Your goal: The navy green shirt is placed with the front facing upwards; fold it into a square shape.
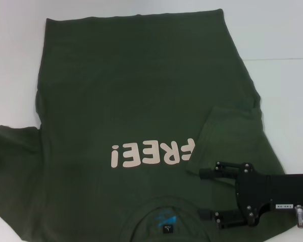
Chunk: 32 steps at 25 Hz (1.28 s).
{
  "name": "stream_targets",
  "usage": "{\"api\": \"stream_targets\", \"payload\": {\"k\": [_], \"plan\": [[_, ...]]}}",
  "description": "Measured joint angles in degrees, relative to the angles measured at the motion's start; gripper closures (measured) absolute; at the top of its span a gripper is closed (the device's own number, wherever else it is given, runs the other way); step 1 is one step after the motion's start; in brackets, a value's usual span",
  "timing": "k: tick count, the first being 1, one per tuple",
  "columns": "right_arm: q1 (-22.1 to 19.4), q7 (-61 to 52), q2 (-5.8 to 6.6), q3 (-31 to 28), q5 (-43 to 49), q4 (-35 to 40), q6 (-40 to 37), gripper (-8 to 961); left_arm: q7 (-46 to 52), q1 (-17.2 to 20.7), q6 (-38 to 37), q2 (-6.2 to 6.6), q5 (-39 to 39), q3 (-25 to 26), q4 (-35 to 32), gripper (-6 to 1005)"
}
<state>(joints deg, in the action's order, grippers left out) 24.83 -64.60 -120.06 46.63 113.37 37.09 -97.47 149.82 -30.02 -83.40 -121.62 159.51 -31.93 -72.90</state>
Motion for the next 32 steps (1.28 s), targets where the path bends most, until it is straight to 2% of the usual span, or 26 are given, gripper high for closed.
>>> {"api": "stream_targets", "payload": {"k": [5, 8, 13, 25, 32], "plan": [[0.05, 0.0, 0.01, 0.04, 0.0, -0.27, 0.46, 55, -0.12, -1.25, -4.45, -1.08, -11.9, -0.78, 0.66, 941], [0.04, 0.0, 0.04, 0.01, 0.0, -0.54, 0.61, 56, -0.31, -2.36, -4.14, -1.63, -15.43, -2.28, 3.72, 939], [-0.05, 0.0, 0.09, -0.17, 0.01, -0.7, 1.06, 56, -1.24, -4.74, -0.89, -1.98, -16.61, -4.44, 11.15, 935], [-0.14, 0.0, 0.09, -0.2, 0.05, -0.8, 1.6, 56, -3.21, -6.41, 3.43, -2.09, -19.17, -5.57, 17.26, 925], [-0.38, 0.24, 0.19, -0.38, 0.01, -0.8, 1.21, 55, -4.11, -7.35, 5.27, -0.99, -21.05, -4.14, 22.38, 919]]}}
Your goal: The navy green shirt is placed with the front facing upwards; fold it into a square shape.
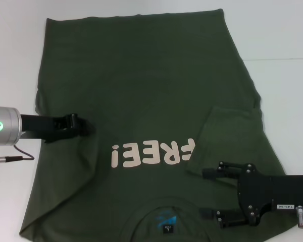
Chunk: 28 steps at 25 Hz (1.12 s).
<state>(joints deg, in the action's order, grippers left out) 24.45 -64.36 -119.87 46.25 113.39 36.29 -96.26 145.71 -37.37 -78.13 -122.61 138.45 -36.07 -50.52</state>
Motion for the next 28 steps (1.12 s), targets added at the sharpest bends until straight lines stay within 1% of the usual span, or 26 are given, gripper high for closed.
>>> {"api": "stream_targets", "payload": {"k": [2, 5, 8, 11, 12, 15, 16, 18, 20, 22, 23, 25, 26, 27, 28], "plan": [[-0.06, 0.07, 0.0, -0.05, -0.04, 0.15, -0.16, 55, -1.4, 0.18, -0.22, -0.01, -1.91, 0.02, 0.08, 917], [-0.16, -0.13, 0.1, -0.22, -0.09, 0.61, -0.37, 55, -3.92, 0.25, -1.52, 0.06, -4.11, 0.07, 0.24, 810], [-0.22, -1.13, 0.29, -0.7, -0.1, 1.24, -0.86, 56, -7.53, 0.35, -4.55, 0.53, -6.3, 1.42, 0.23, 703], [-0.42, -4.13, 0.29, -0.96, 0.09, 3.72, -1.33, 56, -9.83, 0.56, -8.76, 1.44, -6.91, 4.23, 0.05, 616], [-0.42, -4.13, 0.29, -0.96, 0.09, 3.72, -1.33, 56, -10.04, 0.91, -10.63, 2.29, -6.7, 5.45, 0.02, 587], [-0.59, -5.17, 0.37, -1.5, 0.05, 4.73, -2.38, 57, -11.0, 2.27, -14.3, 3.59, -6.42, 7.84, -0.41, 499], [-0.64, -5.22, 0.37, -2.36, -0.01, 4.94, -2.96, 57, -13.25, 2.85, -15.89, 3.75, -6.64, 9.96, -0.6, 470], [-0.66, -6.28, 0.31, -4.64, -0.04, 5.43, -4.26, 57, -16.62, 3.23, -17.36, 3.8, -7.32, 11.99, -0.41, 387], [-0.57, -10.73, 0.29, -7.96, -0.06, 7.17, -5.89, 57, -22.93, 3.61, -19.44, 3.81, -8.91, 14.28, 0.72, 304], [-0.46, -19.09, 0.4, -10.46, 0.01, 10.84, -7.26, 57, -29.77, 3.81, -21.0, 3.81, -10.59, 14.81, 1.85, 232], [-0.48, -23.87, 0.57, -11.08, 0.04, 13.83, -7.78, 58, -32.46, 3.8, -21.54, 3.81, -10.96, 14.64, 2.24, 202], [-0.88, -33.09, 0.6, -11.02, 0.91, 20.0, -8.32, 58, -38.58, 3.36, -22.91, 3.77, -11.41, 14.16, 3.35, 142], [-1.36, -40.75, 0.25, -10.67, 2.89, 26.27, -8.47, 58, -41.09, 2.98, -23.61, 3.74, -11.47, 13.97, 3.93, 112], [-1.36, -40.75, 0.25, -10.67, 2.89, 26.27, -8.47, 58, -43.52, 2.43, -24.33, 3.67, -11.55, 13.73, 4.55, 82], [-1.54, -44.3, 0.06, -10.58, 4.12, 29.12, -8.65, 58, -45.25, 1.9, -24.58, 3.58, -11.57, 13.57, 5.2, 76]]}}
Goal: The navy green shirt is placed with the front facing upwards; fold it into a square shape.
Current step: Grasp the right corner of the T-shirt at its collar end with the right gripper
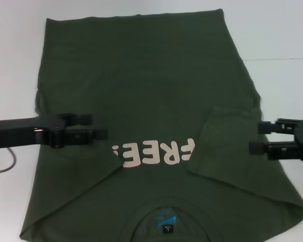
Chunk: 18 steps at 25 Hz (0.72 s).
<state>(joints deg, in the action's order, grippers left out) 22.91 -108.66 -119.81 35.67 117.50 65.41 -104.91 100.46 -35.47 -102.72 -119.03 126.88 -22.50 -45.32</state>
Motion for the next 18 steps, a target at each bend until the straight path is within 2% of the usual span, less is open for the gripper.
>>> {"api": "stream_targets", "payload": {"k": [6, 10, 13, 18], "plan": [[-1.72, -15.76, -0.13, 0.09, 5.46, 12.47, -0.6, 59, -4.7, -2.78, 1.71, -0.09, -0.11, -1.11, 3.9, 55], [-1.17, -25.41, 0.6, -1.31, 14.17, 17.52, -0.31, 60, -6.31, -4.04, 2.79, -0.19, -0.39, -2.59, 5.25, 62], [0.7, -30.39, 1.12, -1.03, 22.92, 19.14, -1.7, 61, -6.61, -4.79, 3.57, -0.42, -0.46, -3.92, 5.36, 62], [5.59, -30.86, 1.33, -0.58, 38.58, 19.66, -5.01, 62, -6.81, -5.48, 4.69, -0.66, -0.57, -5.24, 5.45, 63]]}}
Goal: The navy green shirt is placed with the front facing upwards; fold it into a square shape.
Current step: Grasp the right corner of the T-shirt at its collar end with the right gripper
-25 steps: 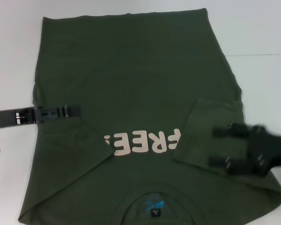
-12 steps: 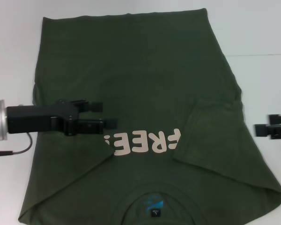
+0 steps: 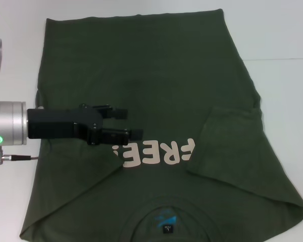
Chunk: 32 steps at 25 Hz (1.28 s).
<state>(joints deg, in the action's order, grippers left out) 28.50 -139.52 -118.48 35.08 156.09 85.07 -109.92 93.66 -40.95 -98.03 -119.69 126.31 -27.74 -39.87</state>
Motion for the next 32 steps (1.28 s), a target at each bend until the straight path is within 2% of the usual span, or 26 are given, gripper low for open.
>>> {"api": "stream_targets", "payload": {"k": [4, 9, 15, 20, 32], "plan": [[2.22, 0.27, 0.07, 1.5, 2.59, -1.72, -2.54, 64, -0.04, -0.2, 0.77, -0.43, -0.02, -0.11, 0.06, 63], [2.97, -1.51, 0.03, 1.76, 3.36, -5.93, -1.45, 66, -0.07, 0.17, 1.53, -0.68, -0.02, -0.08, 0.06, 64], [3.72, -2.46, 0.74, -1.19, 2.99, -15.23, 1.85, 68, -0.09, 0.35, 2.44, -1.24, -0.1, 0.03, 0.06, 65], [3.66, -2.08, 1.83, -3.29, 2.97, -22.47, 5.0, 69, -0.11, 0.35, 2.51, -1.39, -0.11, 0.11, 0.06, 65], [3.25, -1.79, 2.64, -3.9, 1.89, -28.76, 7.78, 72, 0.08, 0.39, 3.37, -1.44, -0.55, -0.04, 0.11, 67]]}}
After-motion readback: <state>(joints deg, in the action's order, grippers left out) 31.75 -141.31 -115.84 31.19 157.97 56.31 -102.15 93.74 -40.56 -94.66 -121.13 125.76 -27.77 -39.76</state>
